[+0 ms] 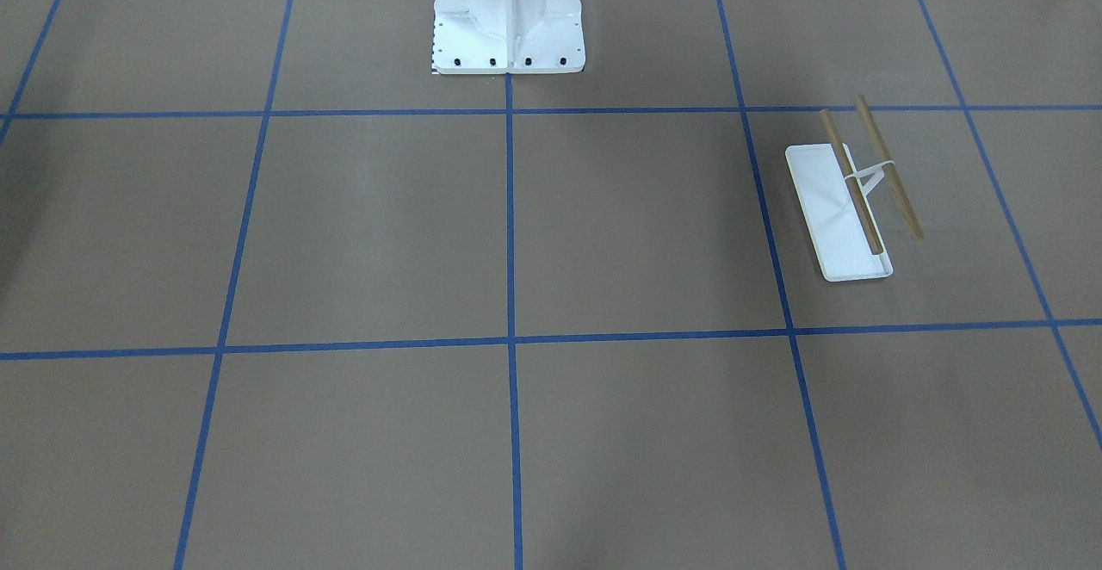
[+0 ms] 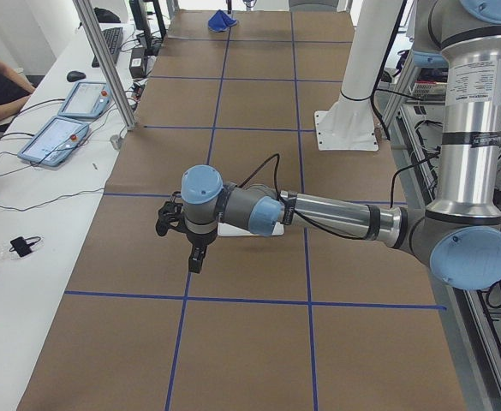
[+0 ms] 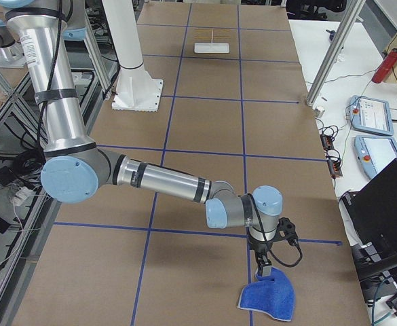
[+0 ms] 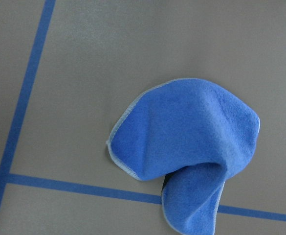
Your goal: Hang towel on rack
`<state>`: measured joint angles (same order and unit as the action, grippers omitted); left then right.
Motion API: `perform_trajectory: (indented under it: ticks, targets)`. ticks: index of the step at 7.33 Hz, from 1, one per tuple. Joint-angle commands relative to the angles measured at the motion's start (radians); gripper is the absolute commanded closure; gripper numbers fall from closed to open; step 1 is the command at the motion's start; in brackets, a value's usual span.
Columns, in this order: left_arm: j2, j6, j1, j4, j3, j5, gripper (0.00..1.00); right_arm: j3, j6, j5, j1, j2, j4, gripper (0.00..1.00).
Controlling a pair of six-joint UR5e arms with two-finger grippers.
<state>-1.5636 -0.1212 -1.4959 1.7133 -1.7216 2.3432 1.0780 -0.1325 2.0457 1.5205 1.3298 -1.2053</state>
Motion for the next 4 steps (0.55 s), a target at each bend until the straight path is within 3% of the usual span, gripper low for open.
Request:
perform_trajectory:
  ticks: [1,2,4]
  targets:
    - [-0.001,0.002,0.000,0.002,0.004,-0.002,0.01,-0.082,-0.038,-0.097,-0.014,-0.043,0.076,0.00]
    - [0.000,0.000,0.003,0.000,0.005,-0.002,0.01,-0.117,-0.036,-0.172,-0.038,-0.057,0.099,0.00]
    - [-0.001,0.005,0.003,0.000,0.005,-0.004,0.01,-0.252,-0.027,-0.179,-0.051,-0.093,0.224,0.00]
